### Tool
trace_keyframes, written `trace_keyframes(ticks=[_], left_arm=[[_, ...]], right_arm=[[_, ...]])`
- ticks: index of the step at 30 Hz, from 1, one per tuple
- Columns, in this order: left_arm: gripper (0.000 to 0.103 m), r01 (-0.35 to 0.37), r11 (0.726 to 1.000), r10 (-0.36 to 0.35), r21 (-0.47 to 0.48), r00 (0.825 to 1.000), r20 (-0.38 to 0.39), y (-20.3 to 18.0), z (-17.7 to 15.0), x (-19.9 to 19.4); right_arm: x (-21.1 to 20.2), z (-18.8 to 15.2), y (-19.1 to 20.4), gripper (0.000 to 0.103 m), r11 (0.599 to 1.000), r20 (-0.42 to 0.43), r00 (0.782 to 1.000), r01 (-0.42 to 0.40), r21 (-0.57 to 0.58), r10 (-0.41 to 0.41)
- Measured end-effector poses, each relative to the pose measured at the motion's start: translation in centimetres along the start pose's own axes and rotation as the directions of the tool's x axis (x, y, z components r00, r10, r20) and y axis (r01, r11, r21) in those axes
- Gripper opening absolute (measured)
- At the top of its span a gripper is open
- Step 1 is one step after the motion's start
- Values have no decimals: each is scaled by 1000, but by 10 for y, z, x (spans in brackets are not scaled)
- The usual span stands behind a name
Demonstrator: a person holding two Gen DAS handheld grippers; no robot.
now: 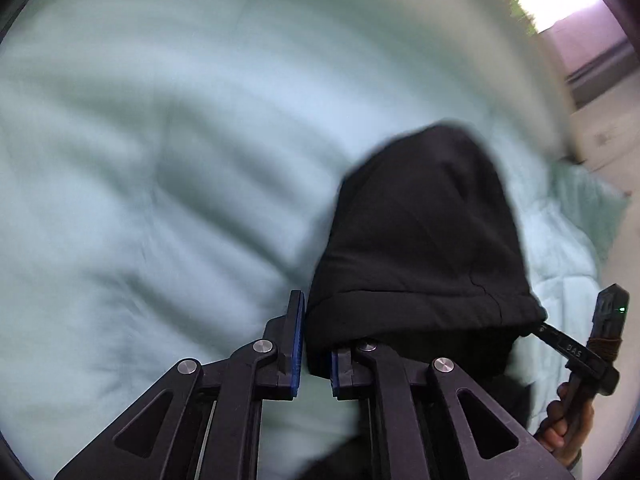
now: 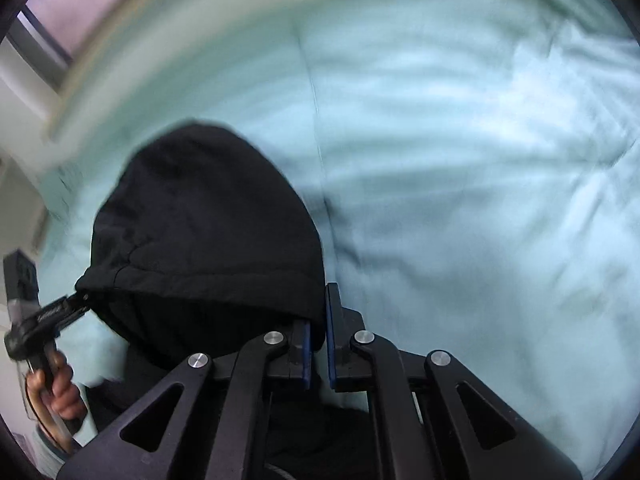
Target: Fold large clothes
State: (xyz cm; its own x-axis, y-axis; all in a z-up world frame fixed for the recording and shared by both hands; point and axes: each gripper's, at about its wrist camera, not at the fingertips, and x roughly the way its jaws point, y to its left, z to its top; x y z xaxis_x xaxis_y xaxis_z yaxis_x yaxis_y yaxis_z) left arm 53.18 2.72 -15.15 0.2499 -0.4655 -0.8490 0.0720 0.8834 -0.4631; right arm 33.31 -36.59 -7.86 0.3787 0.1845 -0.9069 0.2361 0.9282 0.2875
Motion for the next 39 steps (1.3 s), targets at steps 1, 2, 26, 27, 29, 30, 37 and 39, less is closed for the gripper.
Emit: trace_keyframes(ticks=[1, 2, 26, 27, 29, 30, 37, 39], left_arm=[[13, 13, 1000, -13, -3, 1000, -2, 4, -2, 5], [13, 33, 999, -33, -8, 999, 8, 6, -2, 5], [46, 23, 980, -26, 199, 1000, 12, -45, -12, 20], [46, 19, 979, -23, 204, 1000, 16, -48, -11, 17], [46, -4, 974, -2, 229, 1000, 23, -55, -9, 9], [45, -17, 968, 6, 251, 999, 42, -61, -8, -1], [81, 52, 941, -130, 336, 968, 214, -90, 18, -88], [81, 57, 939, -125, 338, 975, 182, -87, 39, -81]], right_arm=[[8, -2, 0, 7, 1000, -17, 1000, 0, 0, 0], [14, -5, -3, 7, 1000, -27, 1000, -5, -4, 5], [46, 6, 40, 30, 987, -75, 997, -47, -154, 36], [45, 7, 38, 30, 987, -77, 996, -53, -148, 42], [36, 9, 39, 30, 986, -87, 995, -65, -156, 52], [28, 10, 39, 30, 982, -82, 995, -71, -175, 57], [-45, 35, 27, 77, 959, 60, 987, -128, -251, 148], [-43, 52, 17, 77, 965, 65, 990, -104, -242, 123]])
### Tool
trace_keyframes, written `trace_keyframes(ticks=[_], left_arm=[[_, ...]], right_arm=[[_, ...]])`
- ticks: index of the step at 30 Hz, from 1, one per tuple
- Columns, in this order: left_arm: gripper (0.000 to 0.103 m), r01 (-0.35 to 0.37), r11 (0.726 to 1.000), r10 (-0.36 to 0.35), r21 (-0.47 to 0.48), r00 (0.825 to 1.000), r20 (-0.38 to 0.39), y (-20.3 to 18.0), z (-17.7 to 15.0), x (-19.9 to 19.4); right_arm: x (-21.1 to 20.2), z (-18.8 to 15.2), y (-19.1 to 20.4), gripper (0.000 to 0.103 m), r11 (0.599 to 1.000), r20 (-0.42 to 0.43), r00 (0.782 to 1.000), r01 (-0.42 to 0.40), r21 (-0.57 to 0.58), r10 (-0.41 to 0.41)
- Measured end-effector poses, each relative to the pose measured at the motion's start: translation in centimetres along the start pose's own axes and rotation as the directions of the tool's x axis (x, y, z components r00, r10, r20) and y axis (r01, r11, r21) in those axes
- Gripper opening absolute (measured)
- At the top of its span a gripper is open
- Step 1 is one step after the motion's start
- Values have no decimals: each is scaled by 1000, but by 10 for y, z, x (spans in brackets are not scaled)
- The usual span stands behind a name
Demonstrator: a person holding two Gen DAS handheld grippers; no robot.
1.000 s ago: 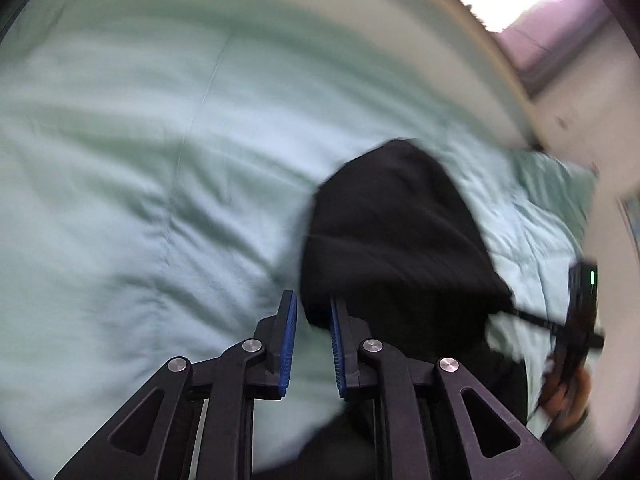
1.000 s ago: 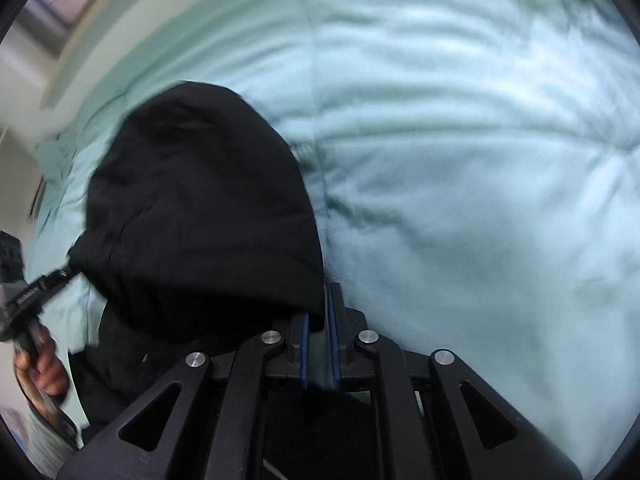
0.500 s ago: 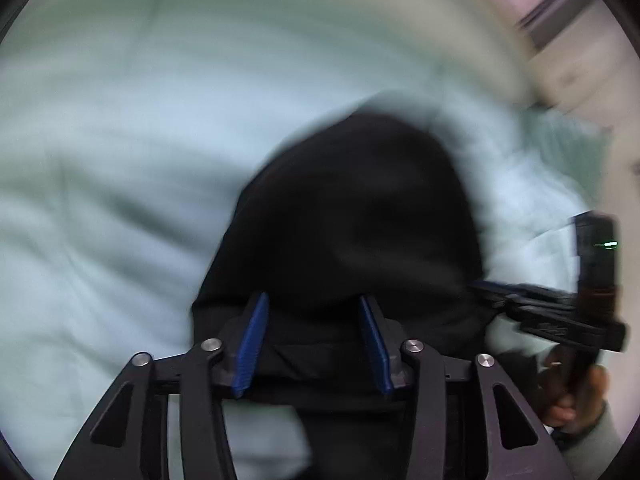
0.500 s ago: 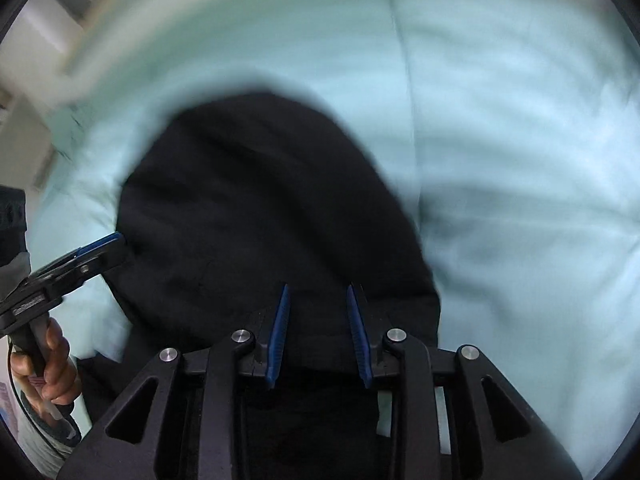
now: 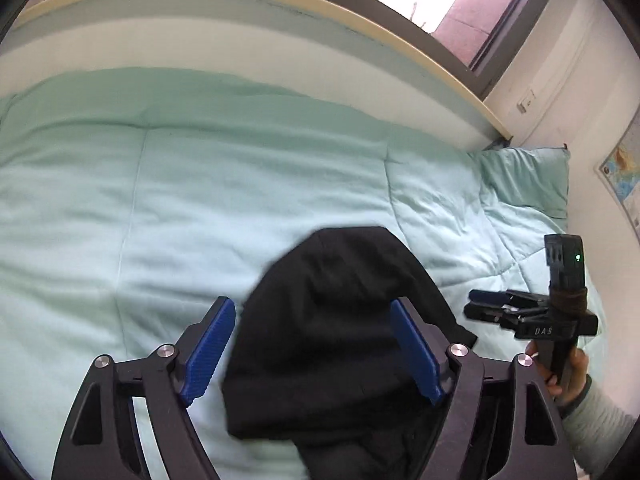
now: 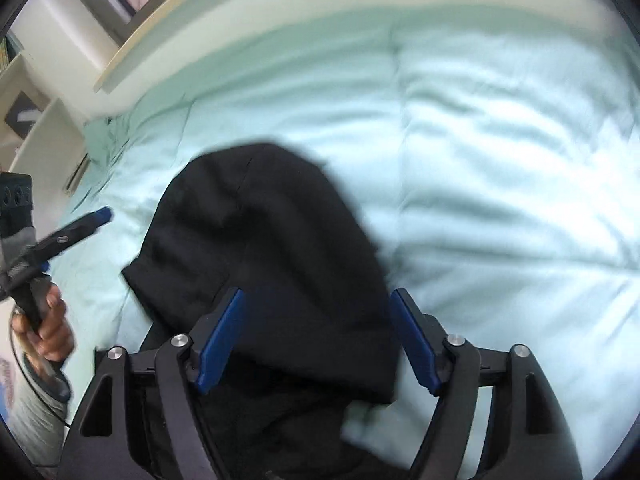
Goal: Fold large clothes
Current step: 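Fold the hood down onto the folded jacket with both grippers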
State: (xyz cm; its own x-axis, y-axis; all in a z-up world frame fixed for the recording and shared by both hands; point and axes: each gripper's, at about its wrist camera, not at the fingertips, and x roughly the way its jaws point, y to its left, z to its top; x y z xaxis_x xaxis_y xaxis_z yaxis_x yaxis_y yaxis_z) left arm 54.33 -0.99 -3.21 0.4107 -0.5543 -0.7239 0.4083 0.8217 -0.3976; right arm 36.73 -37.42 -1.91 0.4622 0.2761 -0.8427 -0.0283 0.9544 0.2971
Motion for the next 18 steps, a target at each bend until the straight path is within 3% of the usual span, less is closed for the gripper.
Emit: trace_keyframes(ticks=[4, 9, 10, 11, 12, 13, 14, 15, 18], left_arm=[[81, 66, 991, -86, -116, 982, -170, 34, 5, 56], [81, 194, 958, -242, -213, 942, -233, 50, -15, 96], [79, 192, 958, -240, -211, 943, -232, 48, -17, 101], [72, 172, 967, -214, -188, 949, -231, 44, -18, 103], [48, 146, 977, -179, -153, 957, -228, 37, -19, 103], [33, 136, 981, -165, -136, 960, -227, 32, -21, 103], [28, 136, 983, -161, -123, 963, -217, 29, -21, 99], [22, 128, 988, -142, -85, 972, -189, 20, -23, 87], [21, 124, 992, -123, 8, 987, -107, -5, -30, 38]], right_arm=[[29, 23, -30, 77, 994, -72, 993, -91, 64, 96], [72, 34, -26, 77, 980, -156, 968, -192, 56, 199], [79, 35, -21, 71, 981, -170, 966, -191, 40, 195], [85, 36, -14, 59, 984, -184, 967, -176, 15, 175], [91, 37, -4, 54, 988, -186, 971, -156, -20, 150], [91, 35, 4, 40, 988, -180, 975, -144, -57, 131], [85, 32, 12, 26, 986, -169, 979, -133, -97, 116], [72, 27, 24, 21, 982, -144, 985, -118, -146, 97], [22, 11, 47, 18, 969, -50, 996, -80, -235, 70]])
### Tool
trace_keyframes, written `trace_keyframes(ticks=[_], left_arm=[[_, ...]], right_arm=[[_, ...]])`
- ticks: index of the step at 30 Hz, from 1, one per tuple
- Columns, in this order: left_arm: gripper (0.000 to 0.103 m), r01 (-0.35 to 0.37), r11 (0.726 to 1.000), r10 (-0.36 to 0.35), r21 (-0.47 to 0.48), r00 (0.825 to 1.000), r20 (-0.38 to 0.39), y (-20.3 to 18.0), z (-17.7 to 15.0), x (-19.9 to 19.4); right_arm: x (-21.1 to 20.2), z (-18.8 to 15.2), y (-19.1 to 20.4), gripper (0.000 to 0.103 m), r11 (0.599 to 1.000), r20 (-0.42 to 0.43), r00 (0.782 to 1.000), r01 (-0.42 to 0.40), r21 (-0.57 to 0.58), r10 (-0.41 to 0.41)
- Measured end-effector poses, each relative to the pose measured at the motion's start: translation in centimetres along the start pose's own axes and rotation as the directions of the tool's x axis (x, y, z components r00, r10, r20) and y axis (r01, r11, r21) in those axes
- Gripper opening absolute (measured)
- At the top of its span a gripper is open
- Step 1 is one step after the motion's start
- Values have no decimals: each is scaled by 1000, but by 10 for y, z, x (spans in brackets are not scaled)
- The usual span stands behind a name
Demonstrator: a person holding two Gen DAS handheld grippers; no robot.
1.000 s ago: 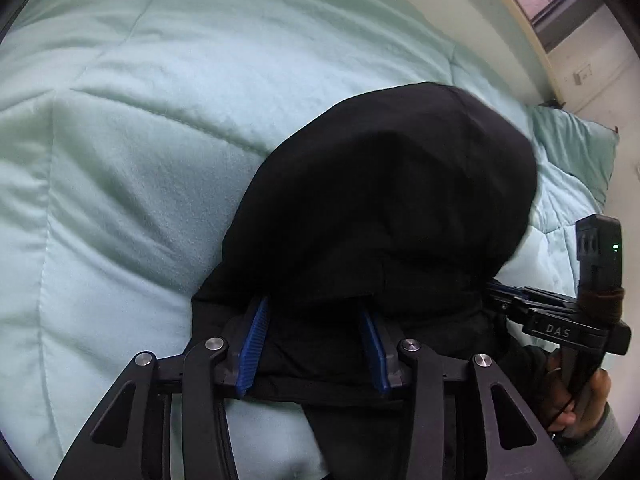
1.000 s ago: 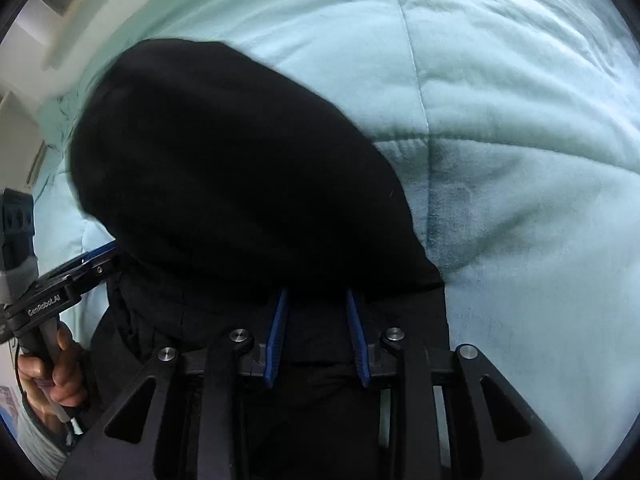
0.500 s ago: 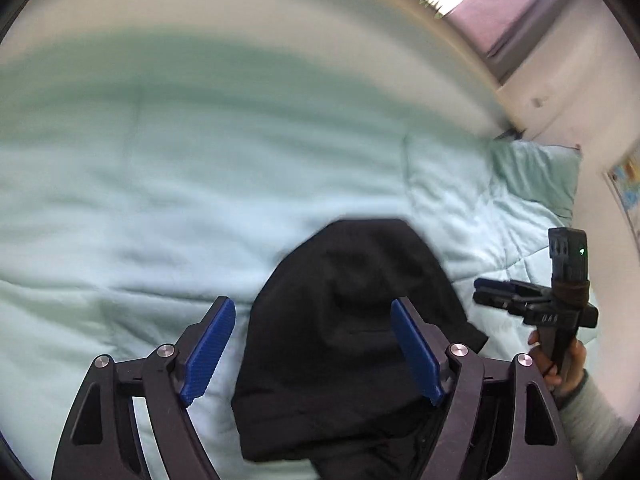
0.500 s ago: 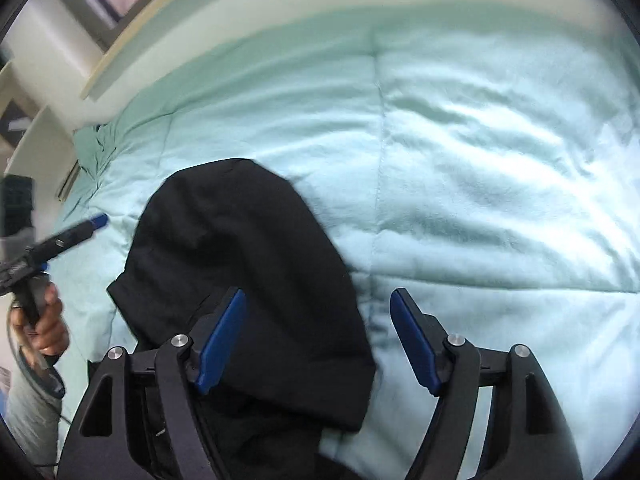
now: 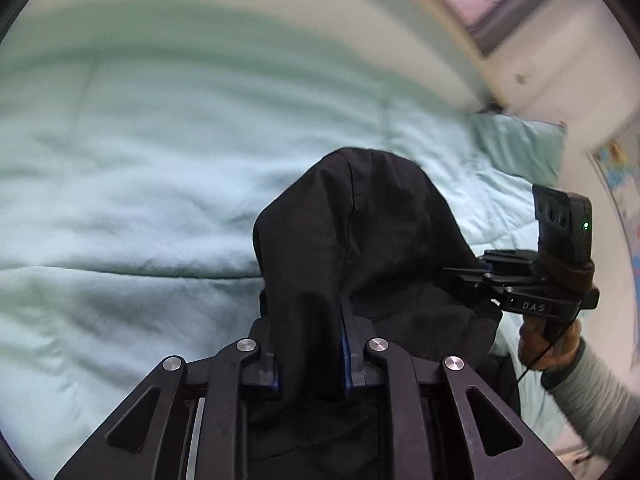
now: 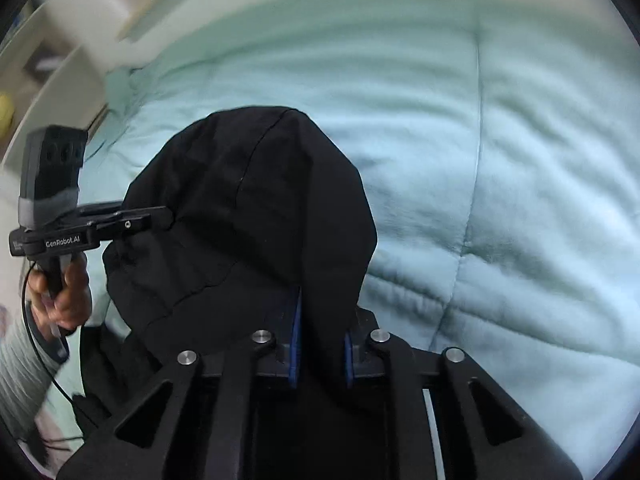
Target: Fold large clothes
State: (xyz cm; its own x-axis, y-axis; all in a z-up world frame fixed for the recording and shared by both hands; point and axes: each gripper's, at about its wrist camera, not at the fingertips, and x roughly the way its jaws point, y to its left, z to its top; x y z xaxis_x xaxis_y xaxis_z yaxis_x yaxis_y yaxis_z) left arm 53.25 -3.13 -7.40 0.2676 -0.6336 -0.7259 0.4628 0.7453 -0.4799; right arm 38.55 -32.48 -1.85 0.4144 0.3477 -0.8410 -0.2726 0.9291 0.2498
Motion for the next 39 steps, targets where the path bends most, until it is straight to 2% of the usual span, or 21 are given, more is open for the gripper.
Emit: trace_keyframes(ticks=[4, 8, 12, 13, 15, 17, 18, 19, 21, 23, 24, 27, 29, 32, 34, 36, 37, 38, 39], left_arm=[[20, 6, 994, -19, 110, 994, 112, -55, -30, -82], [20, -39, 976, -4, 216, 981, 193, -124, -86, -155], [21, -75, 956, 17, 285, 979, 203, -181, -155, -198], [23, -81, 953, 22, 291, 980, 199, -190, -171, -202], [24, -90, 954, 46, 285, 986, 158, -199, -212, -204], [24, -88, 969, 70, 232, 994, 84, -192, -249, -190], [24, -93, 978, 88, 189, 995, 36, -184, -268, -179], [24, -116, 981, 119, 156, 993, -10, -175, -287, -167], [24, -172, 981, 182, 90, 977, -113, -152, -323, -142], [22, -170, 985, 174, 37, 974, -148, -139, -342, -144], [22, -144, 990, 142, 0, 979, -144, -134, -347, -154], [22, -126, 992, 124, -18, 989, -87, -132, -340, -187], [22, -112, 993, 111, -24, 993, -40, -131, -328, -207], [22, -56, 998, 57, -15, 996, 74, -139, -297, -243], [24, -47, 999, 44, 16, 990, 133, -149, -277, -252], [25, -39, 998, 33, 42, 988, 148, -158, -257, -243], [25, -28, 999, 21, 47, 989, 143, -162, -257, -235], [25, -13, 999, 7, 45, 992, 128, -163, -254, -224], [25, 6, 1000, -9, 28, 996, 88, -161, -253, -204]], right_arm=[[-80, -30, 42, 18, 997, 128, 991, 47, -61, -39], [-152, -86, 93, 18, 985, 233, 966, 136, -106, -108], [-197, -153, 142, 18, 966, 280, 940, 233, -115, -193], [-203, -170, 149, 18, 965, 277, 939, 241, -106, -204], [-210, -204, 156, 18, 964, 245, 943, 253, -86, -226], [-202, -234, 156, 18, 967, 175, 955, 252, -48, -240], [-189, -253, 153, 18, 970, 108, 965, 244, -24, -240], [-182, -264, 150, 18, 970, 70, 968, 242, -8, -241], [-161, -291, 141, 18, 971, -38, 971, 236, 41, -235], [-151, -311, 130, 18, 970, -119, 969, 227, 85, -216], [-152, -316, 126, 18, 970, -132, 969, 221, 104, -207], [-165, -310, 124, 20, 969, -116, 975, 202, 139, -187], [-176, -293, 129, 23, 968, -79, 977, 208, 142, -199], [-195, -261, 133, 25, 969, -2, 979, 204, 141, -206], [-204, -235, 140, 28, 972, 58, 978, 190, 138, -199], [-202, -208, 151, 33, 978, 97, 979, 163, 131, -177], [-193, -192, 159, 40, 979, 95, 981, 160, 125, -172], [-181, -181, 164, 54, 980, 79, 982, 159, 121, -170], [-167, -178, 166, 58, 983, 64, 986, 146, 112, -154]])
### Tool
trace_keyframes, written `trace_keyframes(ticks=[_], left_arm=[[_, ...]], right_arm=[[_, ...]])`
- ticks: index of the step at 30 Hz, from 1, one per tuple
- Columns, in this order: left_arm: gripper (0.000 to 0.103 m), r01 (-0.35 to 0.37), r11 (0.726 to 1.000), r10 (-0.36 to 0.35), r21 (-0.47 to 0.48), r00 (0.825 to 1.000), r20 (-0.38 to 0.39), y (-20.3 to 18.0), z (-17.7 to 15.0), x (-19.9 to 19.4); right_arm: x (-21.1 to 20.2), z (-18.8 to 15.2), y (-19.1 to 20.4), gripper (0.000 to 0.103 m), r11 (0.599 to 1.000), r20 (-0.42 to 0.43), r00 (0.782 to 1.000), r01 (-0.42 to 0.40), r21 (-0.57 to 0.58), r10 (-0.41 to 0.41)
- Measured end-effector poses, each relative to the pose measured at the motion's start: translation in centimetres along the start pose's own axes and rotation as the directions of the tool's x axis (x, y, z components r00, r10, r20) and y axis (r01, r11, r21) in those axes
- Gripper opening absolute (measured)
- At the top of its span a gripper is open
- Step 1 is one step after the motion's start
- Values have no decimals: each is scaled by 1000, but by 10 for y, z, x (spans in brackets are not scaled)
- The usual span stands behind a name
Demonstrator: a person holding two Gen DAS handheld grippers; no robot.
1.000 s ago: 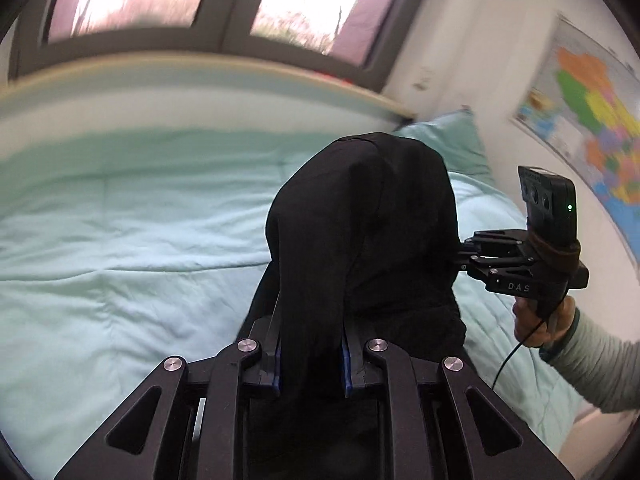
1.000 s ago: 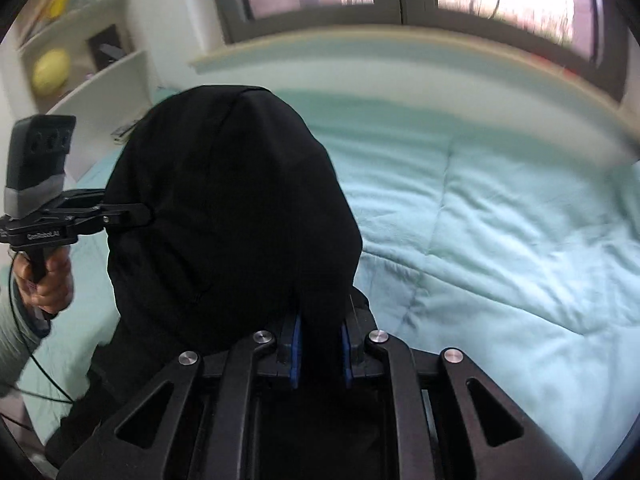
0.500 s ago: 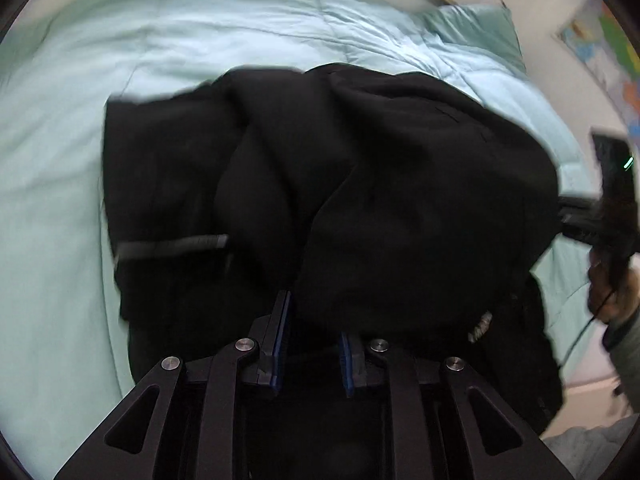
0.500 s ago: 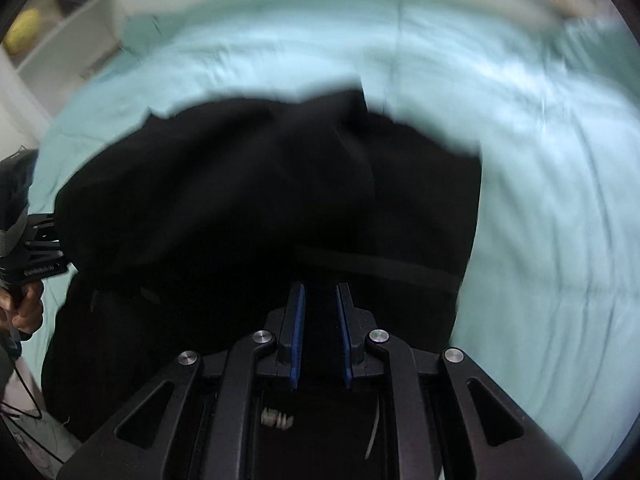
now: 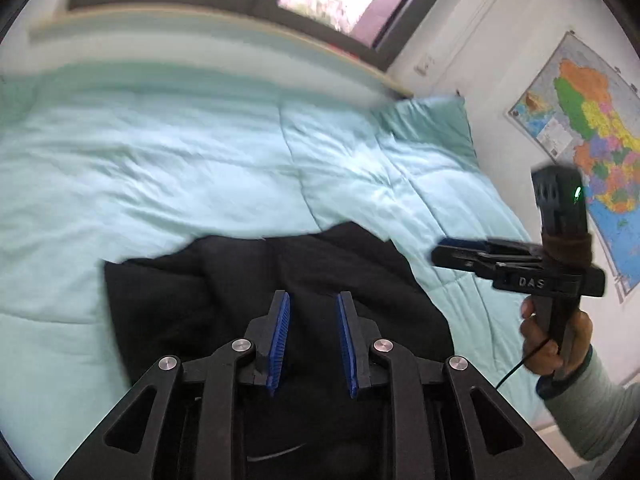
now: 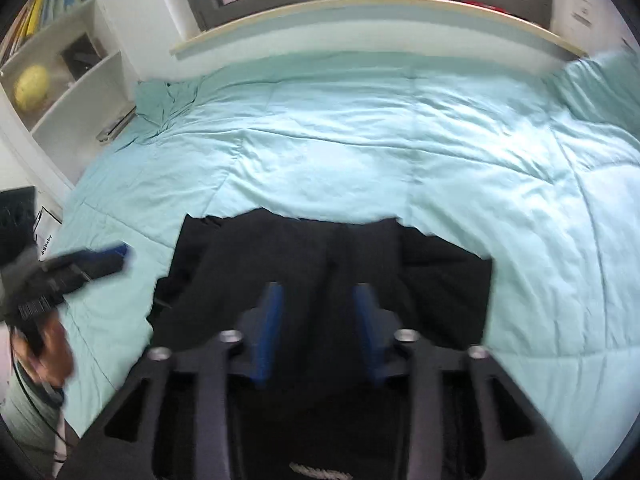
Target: Fold large clothes
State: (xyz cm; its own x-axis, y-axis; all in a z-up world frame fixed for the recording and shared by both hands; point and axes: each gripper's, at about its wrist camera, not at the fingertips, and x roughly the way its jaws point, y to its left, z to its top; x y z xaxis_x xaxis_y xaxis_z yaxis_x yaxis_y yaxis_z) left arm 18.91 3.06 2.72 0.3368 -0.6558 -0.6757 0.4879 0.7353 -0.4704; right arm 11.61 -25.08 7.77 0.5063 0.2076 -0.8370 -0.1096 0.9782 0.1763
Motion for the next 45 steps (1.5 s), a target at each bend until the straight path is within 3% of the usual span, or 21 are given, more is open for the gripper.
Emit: trace_keyframes(ticks=[2, 3, 6, 7, 9, 11, 15, 19, 21, 22, 23, 25, 28, 32, 35, 40, 43, 45], left_arm=[[25, 18, 999, -20, -33, 997, -69, 9, -12, 32], [25, 13, 998, -19, -56, 994, -108, 14, -25, 47], [25, -20, 993, -6, -119, 976, -218, 32, -68, 92], [25, -8, 986, -34, -165, 967, -251, 42, -89, 106], [23, 49, 956, -124, -288, 961, -247, 61, -117, 115], [23, 80, 937, -157, -340, 966, -205, 63, -121, 104], [23, 43, 970, -97, -239, 971, -217, 34, -109, 84], [23, 61, 987, -87, -149, 980, -178, 7, -105, 52], [23, -2, 989, -31, -150, 977, -211, 8, -112, 61], [23, -45, 985, 0, -168, 966, -259, 15, -118, 77], [23, -63, 977, 0, -203, 956, -294, 22, -124, 92], [19, -61, 965, -19, -255, 954, -300, 26, -132, 95], [19, -73, 978, 22, -196, 967, -254, 8, -133, 64], [19, -101, 979, 59, -179, 972, -226, -4, -151, 13], [20, -146, 966, 102, -211, 973, -206, -4, -179, -26], [20, -221, 936, 170, -273, 966, -197, 11, -225, -73], [20, -248, 911, 186, -330, 960, -208, 7, -251, -95], [20, -262, 898, 197, -353, 958, -210, 10, -242, -91]], right_arm=[[33, -6, 10, 59, 999, -66, 997, -32, -18, 30], [42, -28, 24, 59, 999, -115, 993, -30, -25, 27], [101, -90, 24, 59, 994, -266, 961, 53, -99, -78], [124, -116, 19, 59, 992, -315, 944, 70, -105, -100], [122, -141, 3, 60, 995, -270, 959, 68, -76, -86], [112, -140, 1, 60, 997, -236, 969, 61, -56, -72], [81, -130, -8, 60, 1000, -219, 976, -7, -5, 6], [36, -135, -1, 60, 999, -133, 991, -12, -52, 5], [50, -143, 0, 60, 998, -182, 983, 27, -50, -35], [77, -146, 6, 60, 998, -216, 975, 38, -48, -47], [99, -154, 1, 59, 998, -272, 960, 55, -39, -64], [108, -153, 1, 59, 997, -289, 954, 73, -19, -75], [76, -147, -1, 59, 998, -254, 966, 52, 25, -44], [26, -154, 2, 59, 990, -194, 971, 138, -4, -137], [-23, -162, 10, 59, 982, -124, 974, 191, -5, -190], [-89, -177, 6, 59, 978, -44, 977, 210, 14, -209], [-100, -179, 26, 59, 974, -22, 973, 228, 12, -228], [-93, -188, 41, 59, 970, -8, 970, 245, 2, -245]])
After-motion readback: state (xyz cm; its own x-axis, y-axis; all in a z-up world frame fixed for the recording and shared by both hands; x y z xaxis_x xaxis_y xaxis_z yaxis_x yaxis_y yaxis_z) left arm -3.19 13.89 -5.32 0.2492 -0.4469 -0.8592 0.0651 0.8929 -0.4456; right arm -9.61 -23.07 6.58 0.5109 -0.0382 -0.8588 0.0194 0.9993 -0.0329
